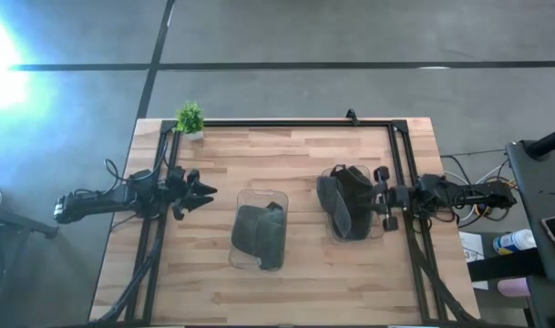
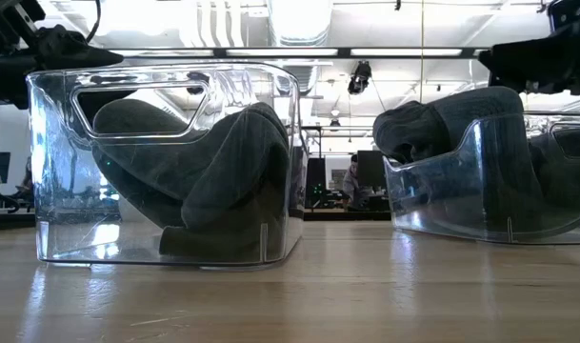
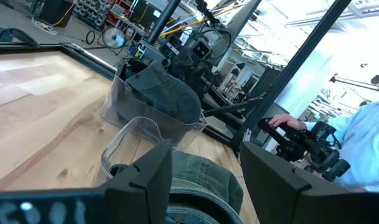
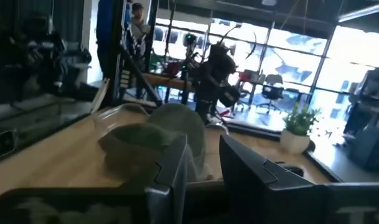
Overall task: Pick & Place hat
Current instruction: Return to Home Position
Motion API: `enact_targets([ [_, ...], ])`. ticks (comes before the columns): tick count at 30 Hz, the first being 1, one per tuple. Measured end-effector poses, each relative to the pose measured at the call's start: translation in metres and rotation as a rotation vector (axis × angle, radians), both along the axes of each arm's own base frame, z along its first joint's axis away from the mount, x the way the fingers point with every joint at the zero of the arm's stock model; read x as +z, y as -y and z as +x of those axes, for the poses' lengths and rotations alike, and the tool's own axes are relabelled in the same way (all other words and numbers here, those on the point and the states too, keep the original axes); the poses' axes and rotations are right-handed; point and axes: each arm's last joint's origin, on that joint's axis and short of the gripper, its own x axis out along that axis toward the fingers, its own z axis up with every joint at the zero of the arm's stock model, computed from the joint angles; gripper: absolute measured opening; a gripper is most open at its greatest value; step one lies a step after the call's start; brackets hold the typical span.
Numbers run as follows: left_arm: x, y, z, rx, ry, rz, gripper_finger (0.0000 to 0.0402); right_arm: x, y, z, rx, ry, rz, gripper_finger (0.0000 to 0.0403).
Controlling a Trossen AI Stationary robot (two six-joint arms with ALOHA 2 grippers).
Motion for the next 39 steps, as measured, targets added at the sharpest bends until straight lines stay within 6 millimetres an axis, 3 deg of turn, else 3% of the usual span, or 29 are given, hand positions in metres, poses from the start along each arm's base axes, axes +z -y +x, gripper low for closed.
enact_targets([
  [12, -0.0003, 0.0, 0.0001, 0.0, -0.003, -0.001, 0.0181, -0.0036, -0.0002, 0.0026, 0.02, -0.078, 0.274, 0.008],
  [25, 0.001, 0.0044, -0.0012, -0.066, 0.017, 0.013, 0.0181, -0.0049, -0.0002, 0.0035, 0.017, -0.093, 0.27, 0.0072],
  [29, 0.0007, 0.0054, -0.0012, -0.077, 0.048, 0.366, 0.0181, -0.0047, -0.0002, 0.0034, 0.016, -0.091, 0.27, 0.0078],
  [32, -0.001, 0.0034, -0.0009, 0.013, 0.024, 0.542, 0.0181, -0.0047, -0.0001, 0.0034, 0.015, -0.09, 0.267, 0.0082],
  [39, -0.0007, 0.0006, -0.0009, 0.133, -0.006, 0.491, 0.0181, -0.0047, -0.0002, 0.0034, 0.015, -0.09, 0.266, 0.0086],
])
